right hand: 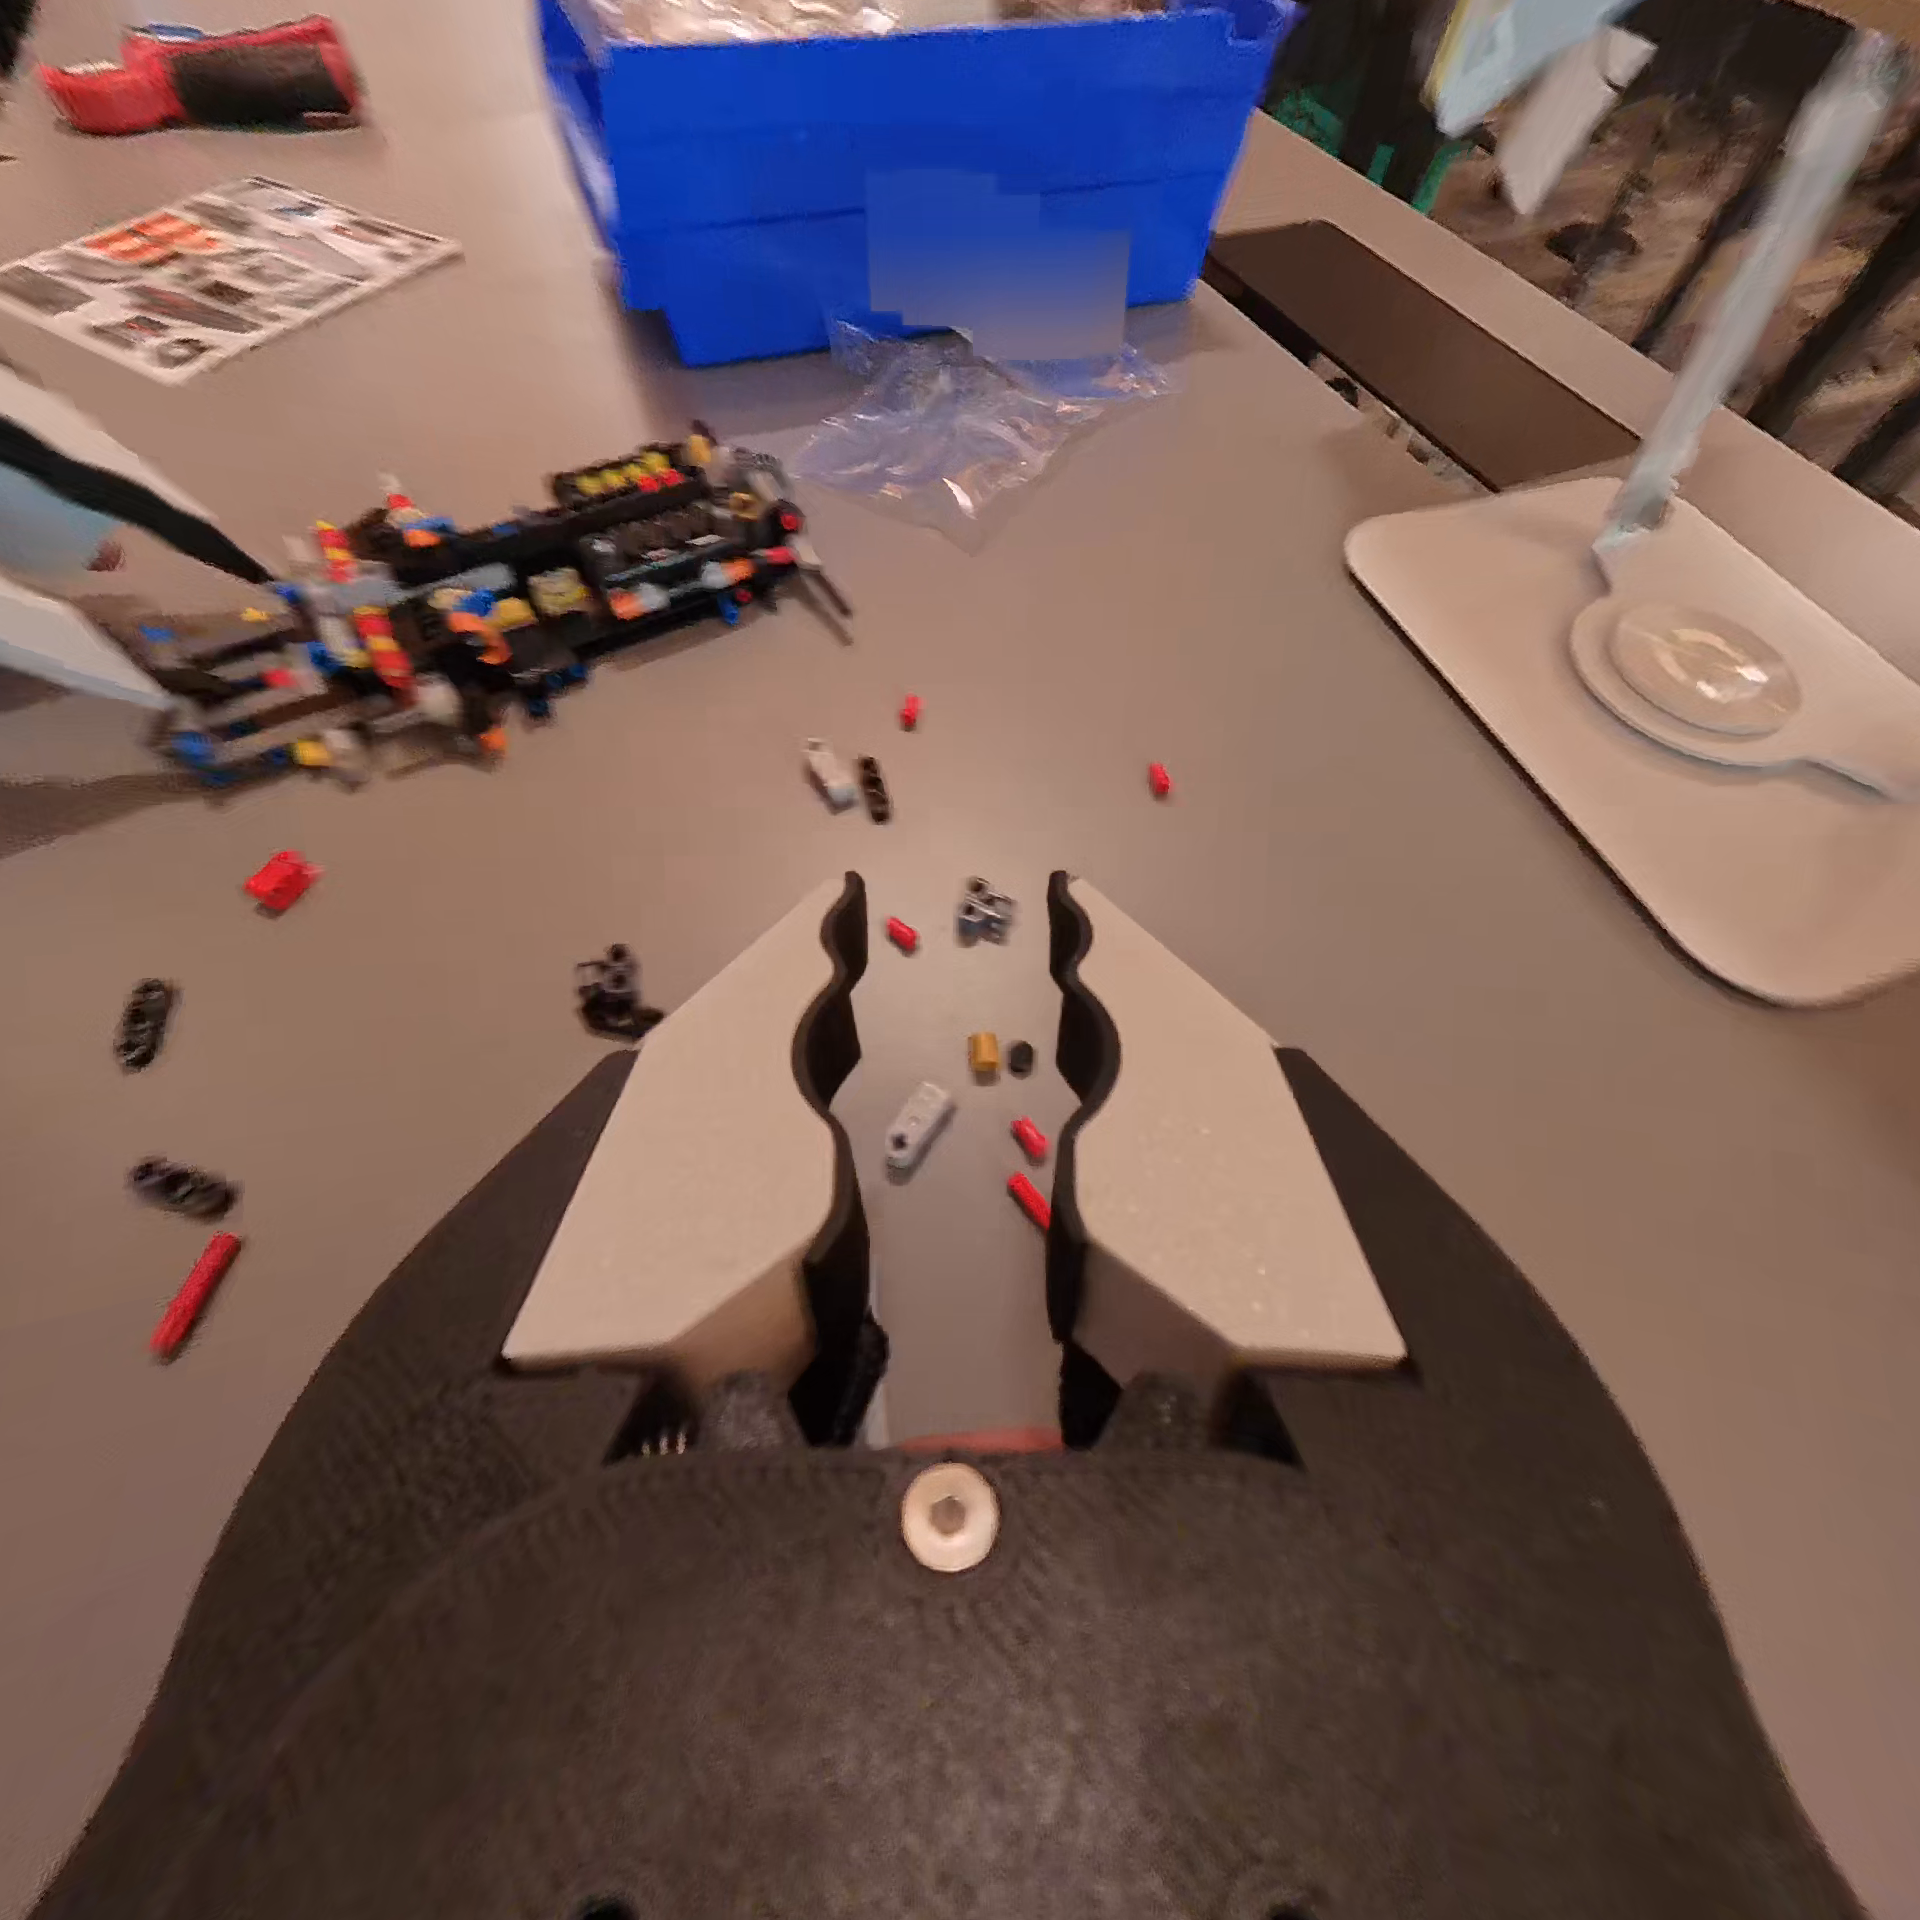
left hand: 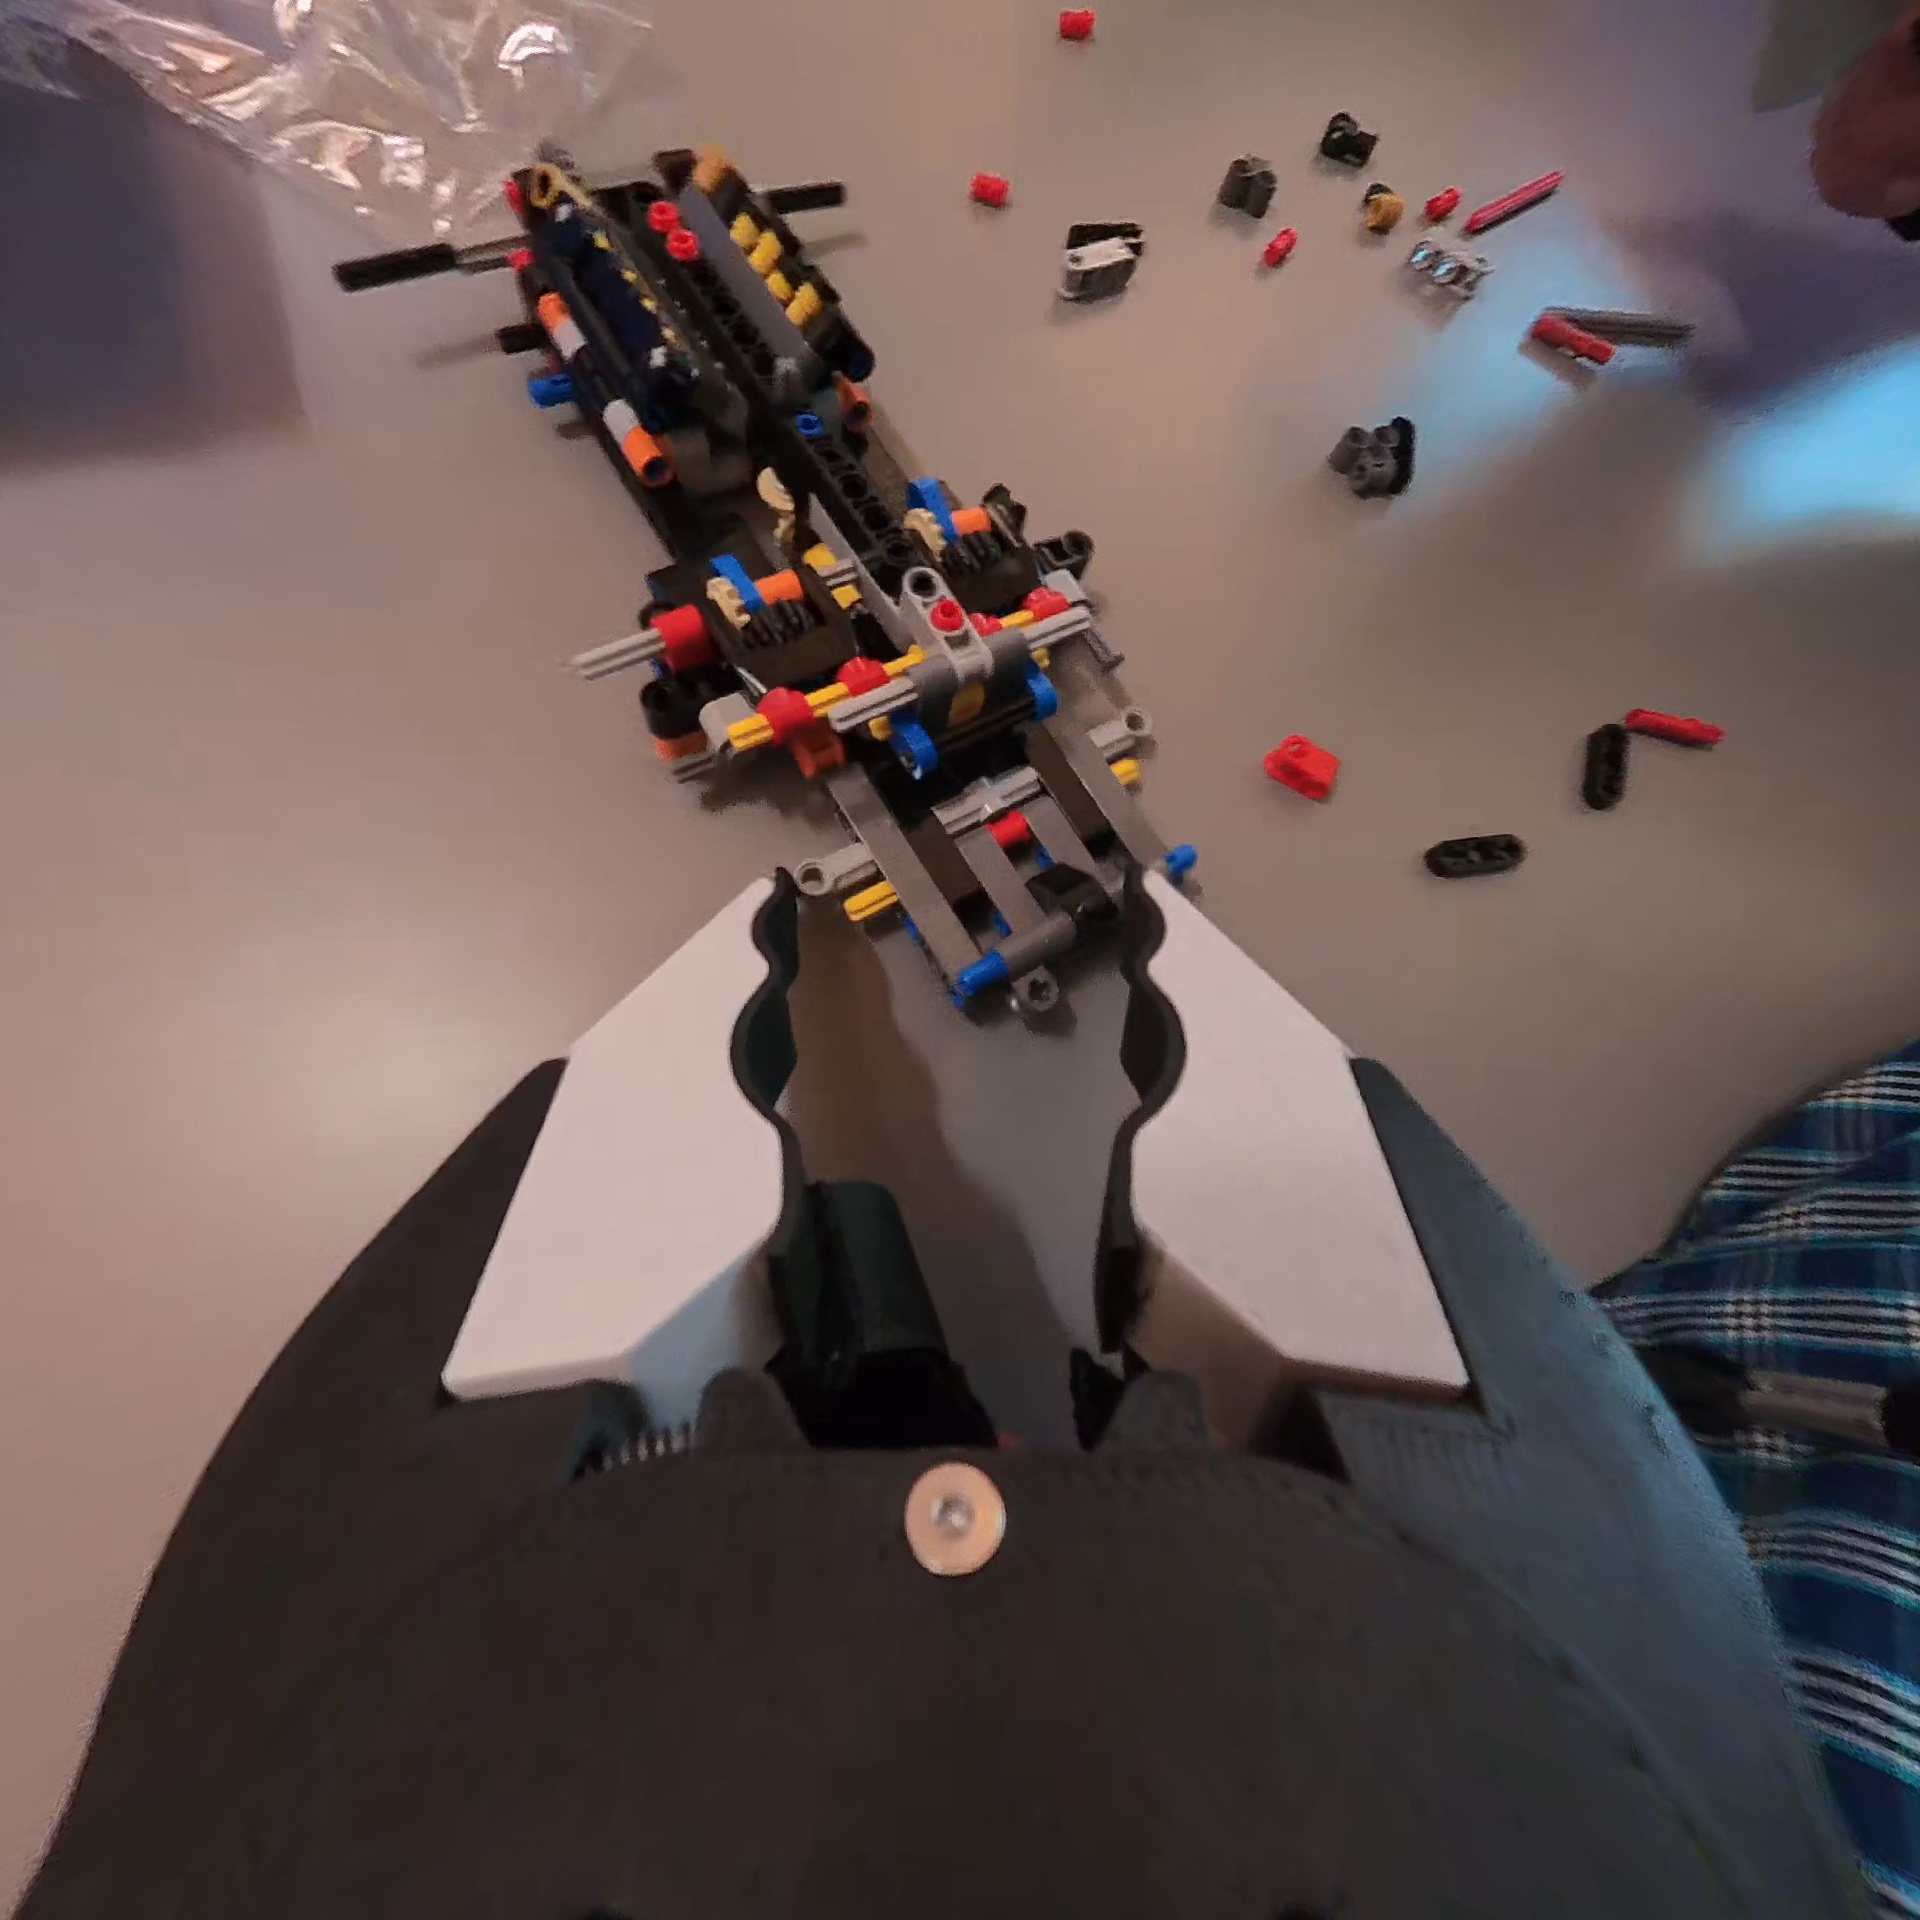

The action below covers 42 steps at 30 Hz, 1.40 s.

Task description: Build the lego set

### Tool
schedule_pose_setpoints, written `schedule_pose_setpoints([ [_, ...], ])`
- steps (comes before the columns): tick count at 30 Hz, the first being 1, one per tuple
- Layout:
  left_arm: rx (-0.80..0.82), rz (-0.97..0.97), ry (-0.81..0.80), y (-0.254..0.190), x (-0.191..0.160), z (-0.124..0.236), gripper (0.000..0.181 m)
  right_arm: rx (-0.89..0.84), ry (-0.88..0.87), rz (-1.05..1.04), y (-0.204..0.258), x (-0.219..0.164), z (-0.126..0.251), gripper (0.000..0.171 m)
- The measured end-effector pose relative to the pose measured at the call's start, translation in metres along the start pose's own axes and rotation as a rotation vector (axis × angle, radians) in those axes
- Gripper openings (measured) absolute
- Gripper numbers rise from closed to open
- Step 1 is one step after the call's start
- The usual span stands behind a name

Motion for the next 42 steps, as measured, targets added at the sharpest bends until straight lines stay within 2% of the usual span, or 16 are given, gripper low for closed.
schedule_pose_setpoints([
  [1,-0.016,-0.003,-0.004,-0.004,0.0,-0.001,0.061,0.056,-0.014,0.032,0.012,0.004,0.0,0.025],
  [2,-0.026,-0.015,-0.003,-0.007,-0.001,-0.002,0.061,0.098,-0.023,0.045,0.023,0.008,-0.002,0.021],
  [5,-0.012,-0.047,0.007,-0.009,-0.002,-0.003,0.06,0.247,-0.025,0.009,0.063,0.02,-0.018,0.031],
  [9,-0.013,-0.054,0.005,-0.01,0.0,-0.007,0.06,0.314,0.039,0.03,0.098,0.024,-0.057,0.036],
  [15,-0.013,-0.052,0.006,-0.01,0.001,-0.008,0.06,0.427,0.123,0.053,0.116,0.024,-0.093,0.034],
  [22,-0.014,-0.053,0.005,-0.01,0.0,-0.009,0.06,0.552,0.208,0.049,0.126,0.019,-0.125,0.049],
  [31,-0.023,-0.054,0.011,-0.01,0.0,-0.01,0.059,0.609,0.237,0.156,0.134,0.022,-0.128,0.04],
  [38,-0.017,-0.06,0.009,-0.01,0.0,-0.01,0.059,0.62,0.183,0.162,0.134,0.031,-0.121,0.037],
  [42,-0.009,-0.063,-0.002,-0.01,0.0,-0.009,0.06,0.648,0.154,0.17,0.137,0.038,-0.111,0.03],
])
Point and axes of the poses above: each gripper's, where its closed fingertips meet, z back along the fingers, x out of its top, y = z × x across the jaws, the point moved 3 cm from there along z, back along the fingers, and after that the axes turned 2 degrees about -z, right-handed, at the moved point
